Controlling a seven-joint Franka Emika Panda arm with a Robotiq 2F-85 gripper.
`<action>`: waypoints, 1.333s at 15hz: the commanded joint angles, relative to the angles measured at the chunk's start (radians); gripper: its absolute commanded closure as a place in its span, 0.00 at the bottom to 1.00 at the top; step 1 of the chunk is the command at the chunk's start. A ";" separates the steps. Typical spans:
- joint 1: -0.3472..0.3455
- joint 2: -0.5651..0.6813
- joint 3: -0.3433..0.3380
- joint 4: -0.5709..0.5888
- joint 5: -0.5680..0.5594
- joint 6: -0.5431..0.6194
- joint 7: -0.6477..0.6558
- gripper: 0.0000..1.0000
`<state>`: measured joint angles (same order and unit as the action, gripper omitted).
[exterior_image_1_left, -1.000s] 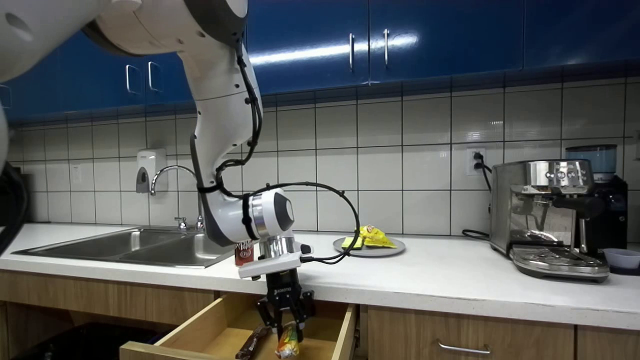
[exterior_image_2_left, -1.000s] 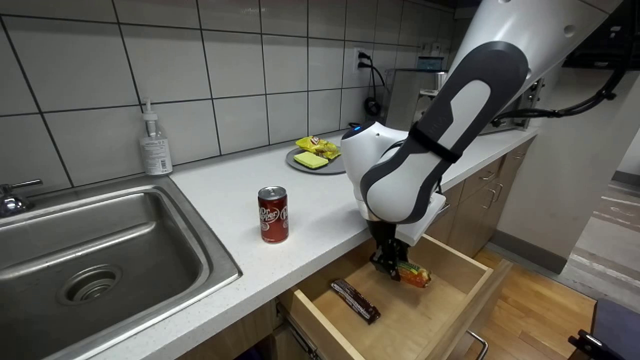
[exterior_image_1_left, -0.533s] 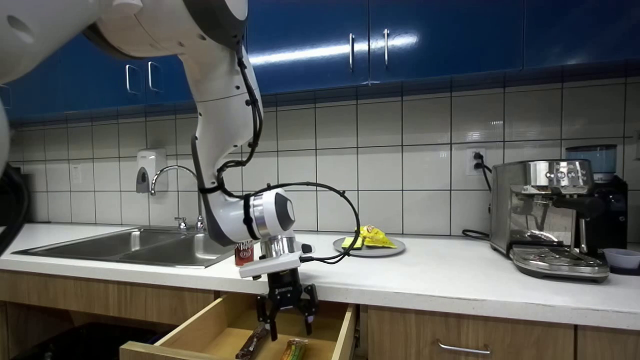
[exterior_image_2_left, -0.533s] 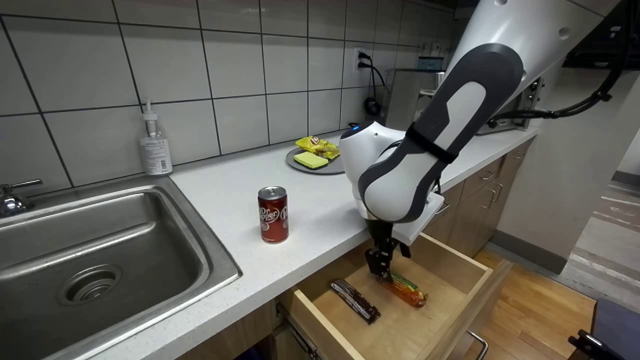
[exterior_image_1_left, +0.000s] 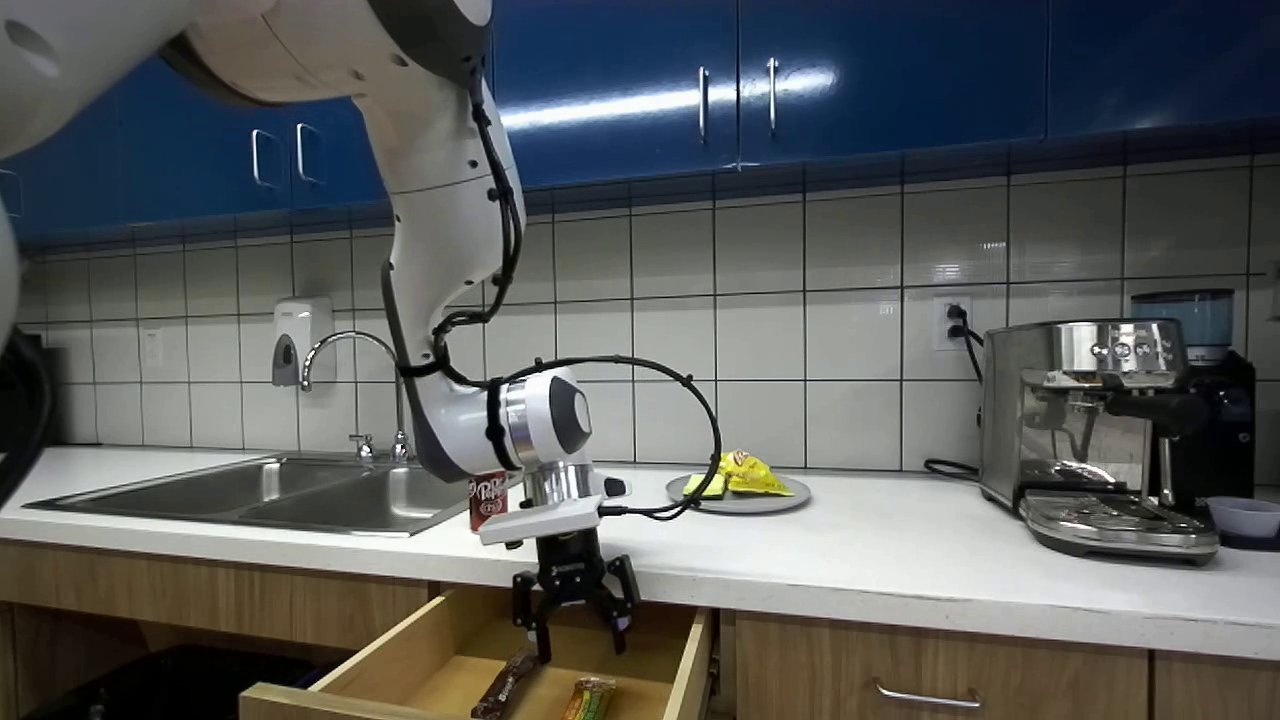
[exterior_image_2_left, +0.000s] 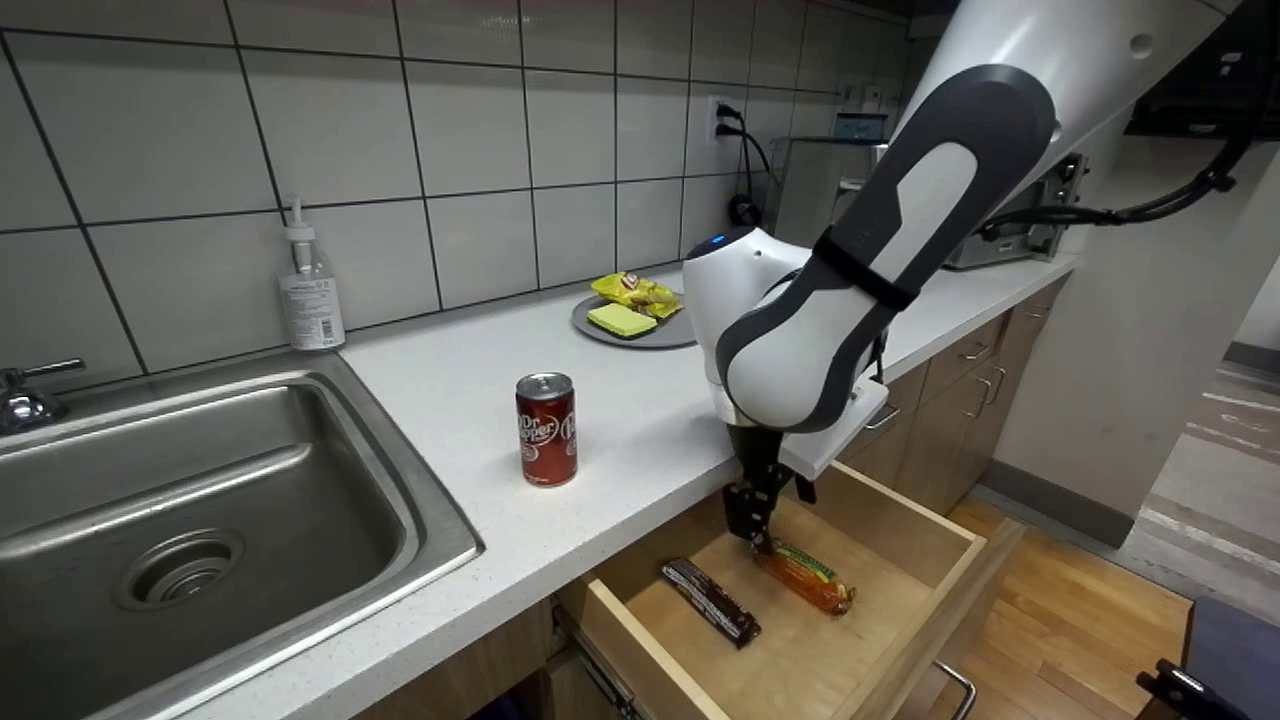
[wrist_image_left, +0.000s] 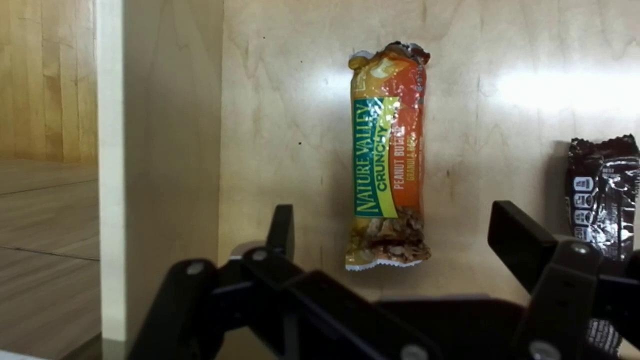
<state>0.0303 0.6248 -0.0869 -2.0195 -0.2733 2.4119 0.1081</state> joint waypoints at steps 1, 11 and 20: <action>0.010 -0.077 -0.005 -0.082 0.019 0.049 0.017 0.00; 0.020 -0.231 -0.010 -0.289 0.018 0.164 0.032 0.00; 0.017 -0.378 -0.016 -0.463 0.003 0.186 0.042 0.00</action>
<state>0.0378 0.3311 -0.0937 -2.4015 -0.2614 2.5860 0.1279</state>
